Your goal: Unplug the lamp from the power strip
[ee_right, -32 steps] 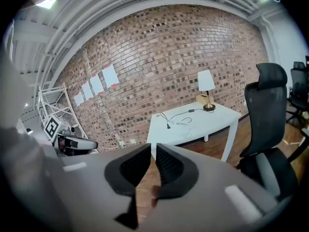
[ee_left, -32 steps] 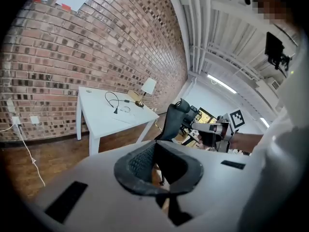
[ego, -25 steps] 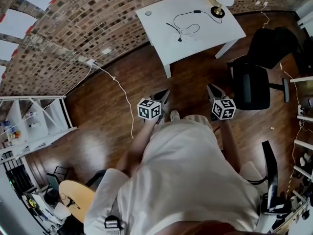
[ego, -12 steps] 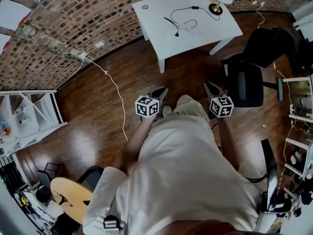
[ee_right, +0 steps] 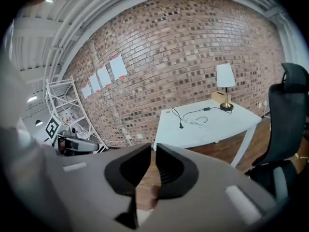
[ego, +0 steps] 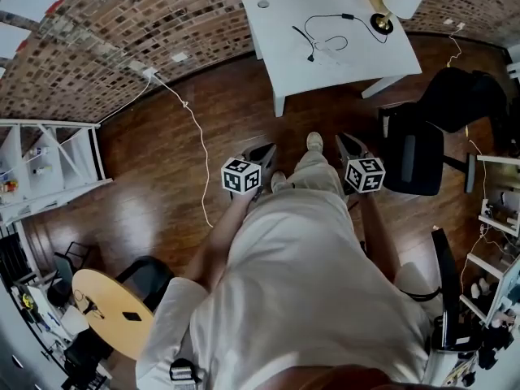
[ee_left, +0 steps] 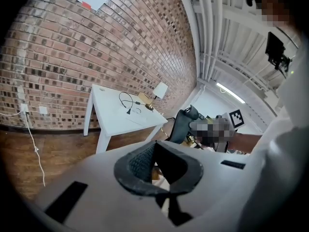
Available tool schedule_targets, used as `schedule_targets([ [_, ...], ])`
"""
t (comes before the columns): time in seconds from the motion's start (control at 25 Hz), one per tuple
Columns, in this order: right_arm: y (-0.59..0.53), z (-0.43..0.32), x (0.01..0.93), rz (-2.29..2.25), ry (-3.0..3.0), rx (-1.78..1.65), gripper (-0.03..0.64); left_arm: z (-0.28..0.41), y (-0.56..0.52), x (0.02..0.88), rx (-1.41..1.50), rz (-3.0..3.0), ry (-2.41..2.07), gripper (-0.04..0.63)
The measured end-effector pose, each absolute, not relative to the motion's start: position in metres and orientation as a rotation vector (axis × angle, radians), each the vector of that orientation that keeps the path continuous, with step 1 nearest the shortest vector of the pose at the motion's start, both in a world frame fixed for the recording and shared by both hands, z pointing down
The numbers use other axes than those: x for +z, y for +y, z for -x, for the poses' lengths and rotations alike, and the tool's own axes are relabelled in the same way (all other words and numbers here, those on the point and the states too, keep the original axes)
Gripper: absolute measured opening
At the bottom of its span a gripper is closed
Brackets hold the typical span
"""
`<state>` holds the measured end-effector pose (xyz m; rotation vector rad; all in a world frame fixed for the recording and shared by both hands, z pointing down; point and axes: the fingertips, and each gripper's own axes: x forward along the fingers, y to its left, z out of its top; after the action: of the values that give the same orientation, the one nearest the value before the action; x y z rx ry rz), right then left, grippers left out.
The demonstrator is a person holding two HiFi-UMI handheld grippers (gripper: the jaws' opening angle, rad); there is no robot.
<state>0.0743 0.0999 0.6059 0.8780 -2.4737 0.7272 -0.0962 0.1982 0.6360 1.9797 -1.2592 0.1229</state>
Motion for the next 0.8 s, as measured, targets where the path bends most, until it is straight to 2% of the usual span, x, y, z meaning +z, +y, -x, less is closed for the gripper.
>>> schedule_targets([
  [0.8,-0.089,-0.048,0.621,-0.597,-2.514,0.726,0.021,0.092,0.033,0.631,0.157,-1.851,-1.412,0.001],
])
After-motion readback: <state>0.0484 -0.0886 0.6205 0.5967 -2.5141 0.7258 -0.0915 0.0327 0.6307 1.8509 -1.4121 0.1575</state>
